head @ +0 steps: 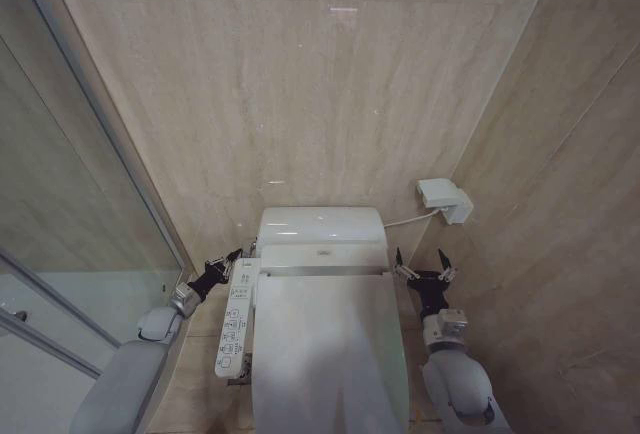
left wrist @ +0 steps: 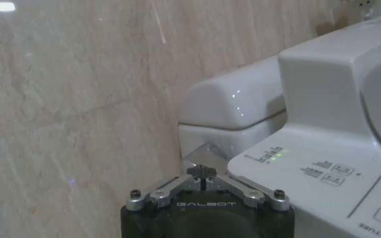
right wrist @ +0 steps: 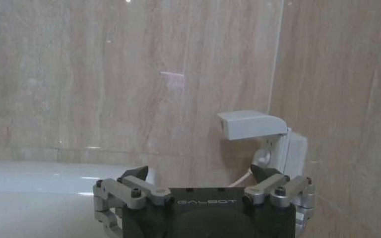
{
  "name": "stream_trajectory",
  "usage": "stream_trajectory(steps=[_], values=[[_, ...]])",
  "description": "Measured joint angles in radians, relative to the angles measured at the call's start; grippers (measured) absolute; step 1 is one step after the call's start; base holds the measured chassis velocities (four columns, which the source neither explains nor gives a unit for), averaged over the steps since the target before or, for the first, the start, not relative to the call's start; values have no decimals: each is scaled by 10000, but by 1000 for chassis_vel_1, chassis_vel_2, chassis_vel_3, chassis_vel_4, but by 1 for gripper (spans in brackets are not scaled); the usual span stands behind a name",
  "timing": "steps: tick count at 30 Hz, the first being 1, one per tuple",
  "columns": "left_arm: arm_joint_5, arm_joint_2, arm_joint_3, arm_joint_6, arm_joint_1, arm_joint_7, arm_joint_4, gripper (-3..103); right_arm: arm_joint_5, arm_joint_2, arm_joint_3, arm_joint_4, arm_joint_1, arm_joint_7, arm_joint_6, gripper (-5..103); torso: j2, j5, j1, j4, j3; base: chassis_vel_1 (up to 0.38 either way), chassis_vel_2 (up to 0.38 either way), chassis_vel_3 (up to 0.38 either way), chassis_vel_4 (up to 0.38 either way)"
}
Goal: Open the toilet lid, clean the toilet bowl with a toilet brush, close the toilet lid, and flush.
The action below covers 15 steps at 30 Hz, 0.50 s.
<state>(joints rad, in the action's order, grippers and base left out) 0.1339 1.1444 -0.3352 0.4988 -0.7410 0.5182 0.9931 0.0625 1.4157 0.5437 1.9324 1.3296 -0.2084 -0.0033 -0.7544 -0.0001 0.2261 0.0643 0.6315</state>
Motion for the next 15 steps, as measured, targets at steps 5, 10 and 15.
stream_trajectory(steps=[5,10,15], values=[[-320,-168,-158,85,-129,16,304,0,0,0,0,0,0,0,0,100,0,0,0,-1,0,0,0,0,0],[-343,-267,-177,174,-118,33,234,0,0,0,0,0,0,0,0,100,0,1,0,-4,0,0,0,0,0],[-350,-128,-105,312,-146,143,240,0,0,0,0,0,0,0,0,100,0,0,0,0,0,0,0,0,0]])
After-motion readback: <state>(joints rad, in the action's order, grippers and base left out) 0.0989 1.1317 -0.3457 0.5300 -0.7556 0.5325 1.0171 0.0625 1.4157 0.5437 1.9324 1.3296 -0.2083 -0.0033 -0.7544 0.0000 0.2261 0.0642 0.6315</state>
